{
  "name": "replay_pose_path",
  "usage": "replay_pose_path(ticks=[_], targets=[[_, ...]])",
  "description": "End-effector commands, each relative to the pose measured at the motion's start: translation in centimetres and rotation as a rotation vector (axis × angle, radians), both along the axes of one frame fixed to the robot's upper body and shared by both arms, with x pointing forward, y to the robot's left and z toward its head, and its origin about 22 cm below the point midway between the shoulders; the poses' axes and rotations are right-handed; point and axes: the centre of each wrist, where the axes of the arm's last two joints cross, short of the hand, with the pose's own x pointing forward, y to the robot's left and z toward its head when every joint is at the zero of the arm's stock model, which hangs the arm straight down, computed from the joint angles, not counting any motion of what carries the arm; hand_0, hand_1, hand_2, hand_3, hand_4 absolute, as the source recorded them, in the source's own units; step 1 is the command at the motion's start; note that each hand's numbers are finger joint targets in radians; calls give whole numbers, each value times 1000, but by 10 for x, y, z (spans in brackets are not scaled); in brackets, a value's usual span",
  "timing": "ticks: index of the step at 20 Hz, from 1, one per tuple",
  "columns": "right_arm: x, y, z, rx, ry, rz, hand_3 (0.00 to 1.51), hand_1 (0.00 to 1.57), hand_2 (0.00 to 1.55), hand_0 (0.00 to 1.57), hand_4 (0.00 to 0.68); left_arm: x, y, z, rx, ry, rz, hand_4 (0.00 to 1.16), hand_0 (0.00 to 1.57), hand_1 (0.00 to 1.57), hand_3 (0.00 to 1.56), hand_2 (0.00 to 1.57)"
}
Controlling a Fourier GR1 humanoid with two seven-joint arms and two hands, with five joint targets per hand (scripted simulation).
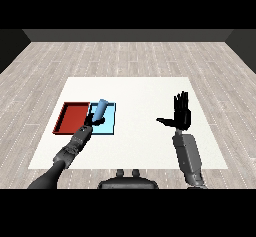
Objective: Pick the blue can and put it in the blue box
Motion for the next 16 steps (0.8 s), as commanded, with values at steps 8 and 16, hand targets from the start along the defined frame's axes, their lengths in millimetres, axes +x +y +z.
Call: replay_pose_path(ticks=[8, 16], targets=[[-10, -1, -2, 50, -24, 37, 0, 0, 0, 0, 0, -2, 1, -2, 141, -134, 96, 0, 0, 0, 0, 0], [-6, 3, -2, 32, -46, 78, 0, 0, 0, 0, 0, 28, -42, 39, -50, -584, 32, 0, 0, 0, 0, 0]])
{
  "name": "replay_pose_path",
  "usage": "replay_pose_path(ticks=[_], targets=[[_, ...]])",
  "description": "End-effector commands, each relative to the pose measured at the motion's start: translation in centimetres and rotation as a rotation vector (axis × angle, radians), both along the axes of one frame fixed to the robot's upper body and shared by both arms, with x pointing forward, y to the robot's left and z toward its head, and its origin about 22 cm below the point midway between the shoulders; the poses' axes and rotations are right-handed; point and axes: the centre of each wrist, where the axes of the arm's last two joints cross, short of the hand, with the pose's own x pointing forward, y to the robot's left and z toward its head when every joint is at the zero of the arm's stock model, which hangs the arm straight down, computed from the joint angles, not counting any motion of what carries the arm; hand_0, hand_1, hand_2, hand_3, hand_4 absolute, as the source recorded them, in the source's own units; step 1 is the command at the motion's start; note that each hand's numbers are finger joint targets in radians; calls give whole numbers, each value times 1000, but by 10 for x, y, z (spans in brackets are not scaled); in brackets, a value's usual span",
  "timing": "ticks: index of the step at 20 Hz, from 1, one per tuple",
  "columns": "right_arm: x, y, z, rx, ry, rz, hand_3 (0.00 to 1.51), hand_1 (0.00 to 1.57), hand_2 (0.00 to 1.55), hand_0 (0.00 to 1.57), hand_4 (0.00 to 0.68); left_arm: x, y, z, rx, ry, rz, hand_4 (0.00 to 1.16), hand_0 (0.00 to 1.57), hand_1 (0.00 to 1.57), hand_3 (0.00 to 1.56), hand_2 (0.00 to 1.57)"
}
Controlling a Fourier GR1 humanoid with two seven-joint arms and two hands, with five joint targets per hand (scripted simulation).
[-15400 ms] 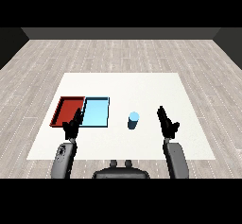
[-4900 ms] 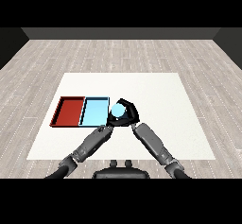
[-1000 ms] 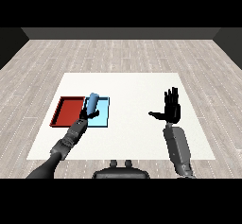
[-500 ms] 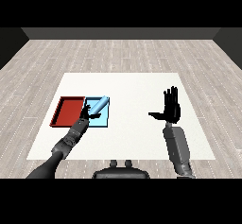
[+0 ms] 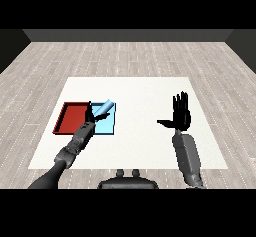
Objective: Pick the blue can and put it in the blue box
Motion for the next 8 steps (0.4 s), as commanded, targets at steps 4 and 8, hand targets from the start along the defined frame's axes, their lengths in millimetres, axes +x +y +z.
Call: replay_pose_path(ticks=[4, 8], targets=[[1, 12, 3, -27, 7, 31, 0, 0, 0, 0, 0, 13, -40, 34, -230, -440, -309, 0, 0, 0, 0, 0], [-14, 6, -15, -69, 49, 49, 0, 0, 0, 0, 0, -9, -24, 25, -275, -566, -425, 0, 0, 0, 0, 0]])
